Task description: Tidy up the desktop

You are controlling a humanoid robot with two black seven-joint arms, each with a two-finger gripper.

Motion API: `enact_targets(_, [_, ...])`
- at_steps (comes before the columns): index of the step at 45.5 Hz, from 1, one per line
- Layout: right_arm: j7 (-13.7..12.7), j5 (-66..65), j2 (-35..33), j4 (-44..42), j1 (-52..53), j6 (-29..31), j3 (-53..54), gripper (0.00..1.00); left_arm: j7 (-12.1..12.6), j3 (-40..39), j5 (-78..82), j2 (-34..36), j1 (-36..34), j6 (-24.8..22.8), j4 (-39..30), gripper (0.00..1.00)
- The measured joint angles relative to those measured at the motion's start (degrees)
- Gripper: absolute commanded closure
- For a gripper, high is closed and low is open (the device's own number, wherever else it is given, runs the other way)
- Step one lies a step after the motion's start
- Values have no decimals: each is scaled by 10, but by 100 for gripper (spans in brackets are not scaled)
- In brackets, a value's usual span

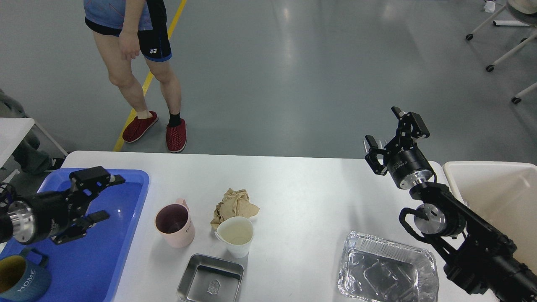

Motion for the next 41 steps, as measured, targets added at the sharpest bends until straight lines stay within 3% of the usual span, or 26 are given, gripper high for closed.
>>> enact_targets(20, [0, 0, 2, -13, 1, 0, 0, 0, -9, 8, 3, 170, -6, -93, -11, 4])
enact_targets(30, [0, 0, 2, -13, -1, 0, 0, 0, -9, 11, 7, 168, -4, -96, -11, 4])
enact_targets(41, [0, 0, 2, -13, -7, 0, 0, 0, -9, 10, 45, 102, -10, -91, -7, 4])
